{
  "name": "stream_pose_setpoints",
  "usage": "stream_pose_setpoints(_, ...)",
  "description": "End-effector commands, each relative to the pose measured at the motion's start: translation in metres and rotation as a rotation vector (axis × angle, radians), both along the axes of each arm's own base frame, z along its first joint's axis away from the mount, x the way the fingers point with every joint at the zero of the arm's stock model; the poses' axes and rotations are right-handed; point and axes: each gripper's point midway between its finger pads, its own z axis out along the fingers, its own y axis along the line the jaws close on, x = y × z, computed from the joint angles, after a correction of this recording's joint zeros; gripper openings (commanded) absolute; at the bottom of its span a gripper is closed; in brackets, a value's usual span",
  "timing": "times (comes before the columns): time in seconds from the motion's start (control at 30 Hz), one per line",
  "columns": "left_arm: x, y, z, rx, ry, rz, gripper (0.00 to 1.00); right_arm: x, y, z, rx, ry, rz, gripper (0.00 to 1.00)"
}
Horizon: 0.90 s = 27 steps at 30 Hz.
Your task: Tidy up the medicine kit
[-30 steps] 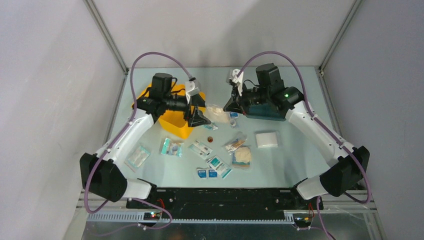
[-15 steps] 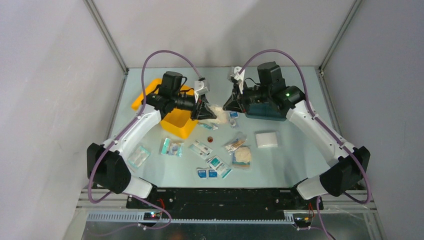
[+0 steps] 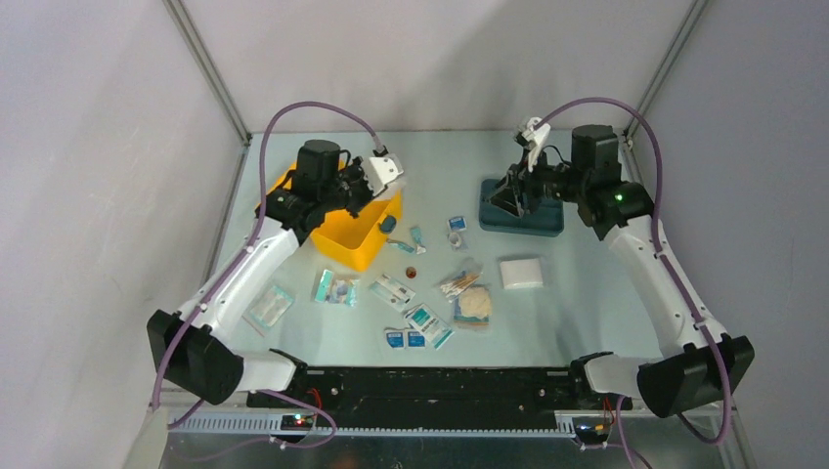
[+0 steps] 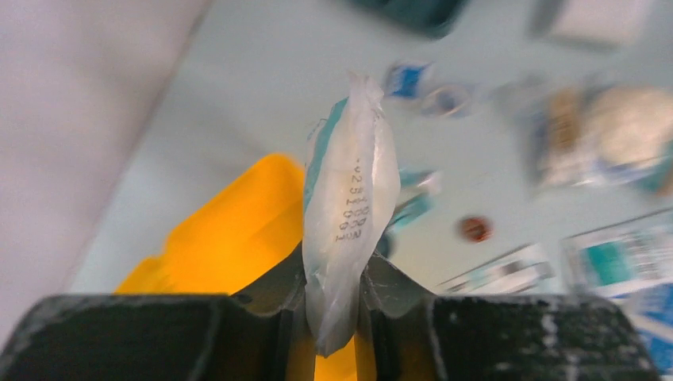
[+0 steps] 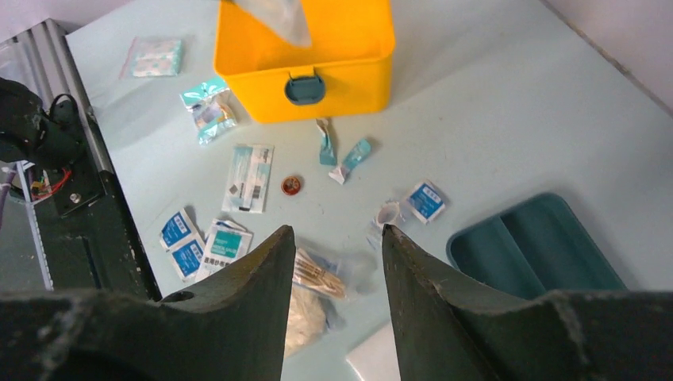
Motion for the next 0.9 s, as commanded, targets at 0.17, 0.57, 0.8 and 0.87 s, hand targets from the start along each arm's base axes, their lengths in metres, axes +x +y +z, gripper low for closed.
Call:
stream_pose_setpoints(0.17,0.052,0.098,-0.029,0.616,-0.222,0.224,0.23,0.012,-0.028,-0.002,0.008,0.004,-0.133,0.50)
stream_pose_setpoints(0.57,0.095,0.086,-0.099,0.732,-0.194,0.164,0.24,0.011,-0.031,-0.003,0.011,0.015,-0.136,0.51)
stream_pose_setpoints(0.8,0.113,0.080,-0.125,0.785,-0.315,0.113,0.25,0.014,-0.031,-0.007,0.014,0.025,-0.138,0.52)
stream_pose_setpoints(0.87,0.116,0.078,-0.130,0.807,-0.378,0.076,0.26,0.015,-0.031,-0.008,0.013,0.028,-0.138,0.52)
